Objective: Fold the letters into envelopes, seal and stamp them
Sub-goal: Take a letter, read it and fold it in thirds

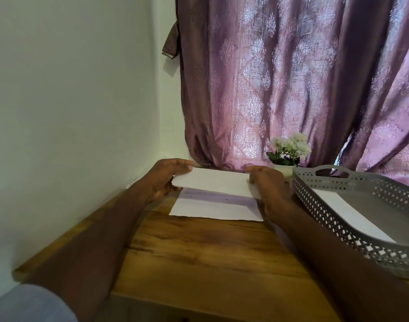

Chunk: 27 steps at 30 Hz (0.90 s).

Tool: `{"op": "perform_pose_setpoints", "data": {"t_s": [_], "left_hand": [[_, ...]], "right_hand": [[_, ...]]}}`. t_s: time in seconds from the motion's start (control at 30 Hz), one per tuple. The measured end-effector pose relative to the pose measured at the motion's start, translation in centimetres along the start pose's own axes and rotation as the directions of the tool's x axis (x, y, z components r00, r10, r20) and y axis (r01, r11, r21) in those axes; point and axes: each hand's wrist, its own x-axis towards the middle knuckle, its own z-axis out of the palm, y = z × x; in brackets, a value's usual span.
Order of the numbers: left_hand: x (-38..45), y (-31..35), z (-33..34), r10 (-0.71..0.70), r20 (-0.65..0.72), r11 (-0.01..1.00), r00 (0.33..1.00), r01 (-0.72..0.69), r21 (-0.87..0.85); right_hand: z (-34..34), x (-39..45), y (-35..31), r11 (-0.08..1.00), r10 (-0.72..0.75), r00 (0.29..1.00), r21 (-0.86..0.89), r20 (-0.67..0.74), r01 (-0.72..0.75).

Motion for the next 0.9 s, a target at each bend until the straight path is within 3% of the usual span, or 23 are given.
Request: {"op": "perform_pose_setpoints", "data": {"t_s": [0.13, 0.33, 0.5, 0.7, 0.9], "left_hand": [[0.0, -0.1, 0.1, 0.025, 0.02, 0.999, 0.999, -0.026, 0.046], [0.2, -0.5, 0.3, 0.026, -0.018, 0.996, 0.999, -0.025, 0.085], [0.2, -0.7, 0.6, 0.079, -0.073, 0.984, 0.994, -0.066, 0.164], [-0.5, -0.1, 1.5, 0.19, -0.144, 0.924, 0.971, -0.127, 0.362], [-2.2, -0.5, 2.0, 0.283, -0.145, 0.862, 0.948, -0.186, 0.471]], "right_hand": [[0.1, 0.1, 0.5, 0.994, -0.088, 0.996, -0.061, -0.012, 0.087], [0.2, 0.5, 0.8, 0.992, -0.081, 0.996, -0.098, -0.038, 0.076], [0.2, -0.2, 0.5, 0.96, -0.209, 0.977, -0.198, -0.032, 0.199], [0.1, -1.7, 0.2, 0.687, -0.518, 0.853, -0.562, 0.065, 0.46], [-0.1, -3.2, -0.1, 0.513, -0.538, 0.835, -0.743, 0.113, 0.431]]}}
